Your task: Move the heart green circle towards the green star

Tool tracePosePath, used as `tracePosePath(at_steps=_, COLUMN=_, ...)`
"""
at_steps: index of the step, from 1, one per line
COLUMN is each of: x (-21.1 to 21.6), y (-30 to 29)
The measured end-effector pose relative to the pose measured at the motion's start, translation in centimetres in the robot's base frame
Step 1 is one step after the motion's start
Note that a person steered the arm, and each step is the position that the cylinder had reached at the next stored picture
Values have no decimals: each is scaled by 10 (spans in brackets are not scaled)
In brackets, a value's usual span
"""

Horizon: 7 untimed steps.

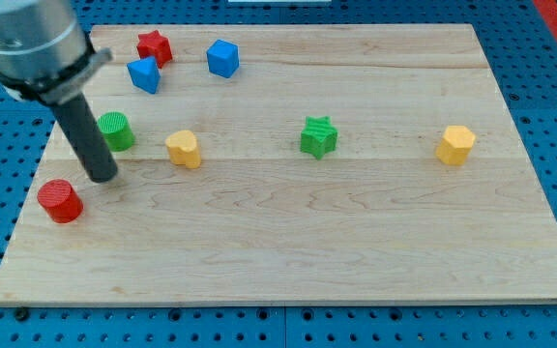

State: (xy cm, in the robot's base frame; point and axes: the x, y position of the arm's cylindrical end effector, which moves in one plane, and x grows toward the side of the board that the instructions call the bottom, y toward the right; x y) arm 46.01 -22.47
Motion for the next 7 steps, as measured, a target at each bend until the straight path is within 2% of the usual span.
tracePosePath(at_steps=1, x=30, y=-40)
tracePosePath(at_steps=2, x=61, y=-6)
tracePosePath(at_steps=3, x=50, y=20)
tracePosePath(at_steps=5, x=-57, y=49)
tracePosePath(at_steps=7, x=-13, y=69)
